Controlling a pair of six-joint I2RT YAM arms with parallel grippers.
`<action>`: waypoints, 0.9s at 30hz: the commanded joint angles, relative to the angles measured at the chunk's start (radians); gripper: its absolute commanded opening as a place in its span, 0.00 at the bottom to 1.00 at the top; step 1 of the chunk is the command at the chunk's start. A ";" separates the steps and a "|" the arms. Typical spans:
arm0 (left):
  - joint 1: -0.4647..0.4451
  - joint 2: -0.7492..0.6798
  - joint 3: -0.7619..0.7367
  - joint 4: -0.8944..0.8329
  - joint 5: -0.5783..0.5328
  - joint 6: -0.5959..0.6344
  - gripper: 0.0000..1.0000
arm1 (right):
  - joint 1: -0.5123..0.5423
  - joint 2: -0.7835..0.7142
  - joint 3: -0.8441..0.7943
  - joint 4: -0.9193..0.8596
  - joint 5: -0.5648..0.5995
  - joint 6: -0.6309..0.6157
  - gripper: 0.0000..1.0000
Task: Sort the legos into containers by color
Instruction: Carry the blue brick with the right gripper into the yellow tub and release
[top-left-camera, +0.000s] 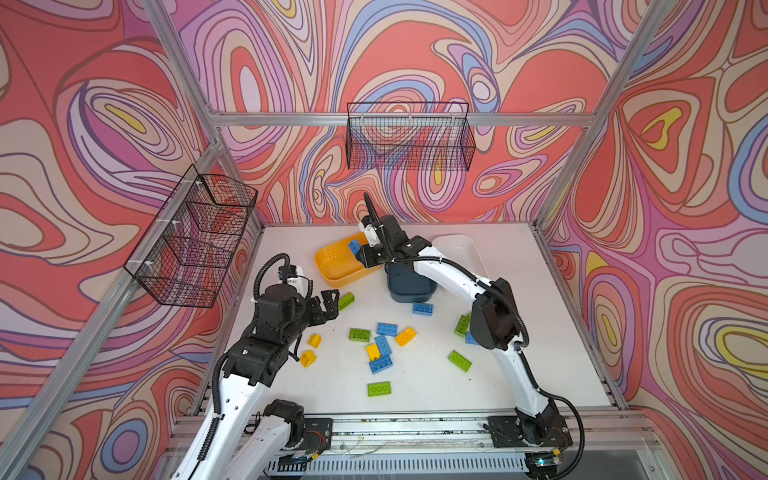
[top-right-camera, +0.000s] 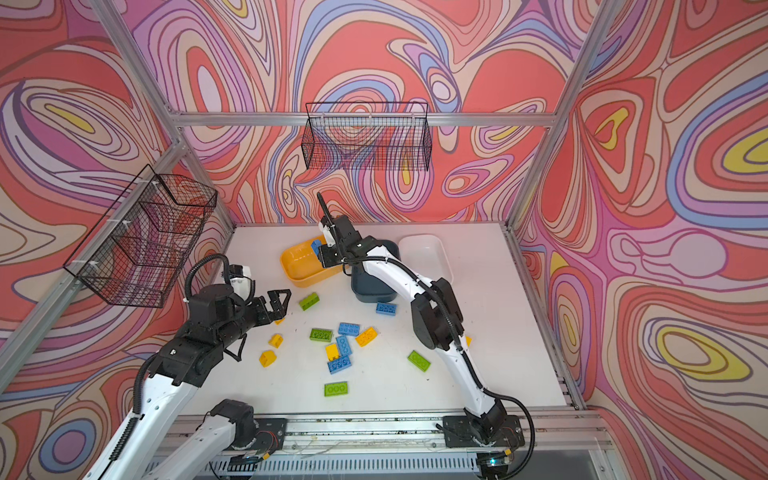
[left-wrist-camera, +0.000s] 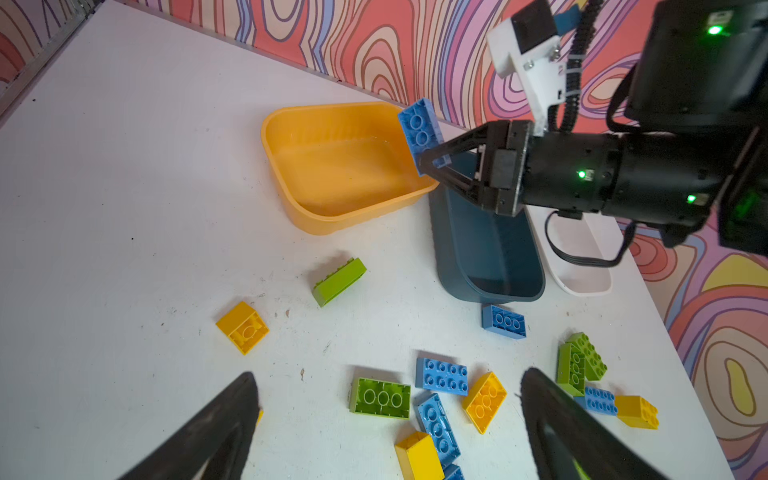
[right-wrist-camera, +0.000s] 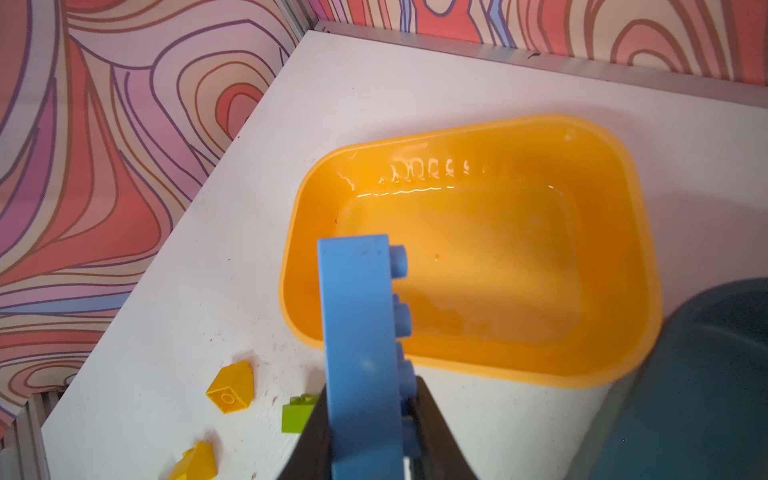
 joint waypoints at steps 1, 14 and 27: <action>-0.004 -0.008 0.018 -0.020 0.000 0.019 0.98 | 0.004 0.093 0.144 -0.006 0.038 0.004 0.13; -0.004 0.010 0.005 -0.008 0.016 0.002 0.97 | -0.009 0.145 0.156 0.115 0.081 0.036 0.44; -0.201 0.168 0.108 -0.157 -0.103 -0.022 1.00 | -0.045 -0.203 -0.225 0.309 0.115 0.063 0.63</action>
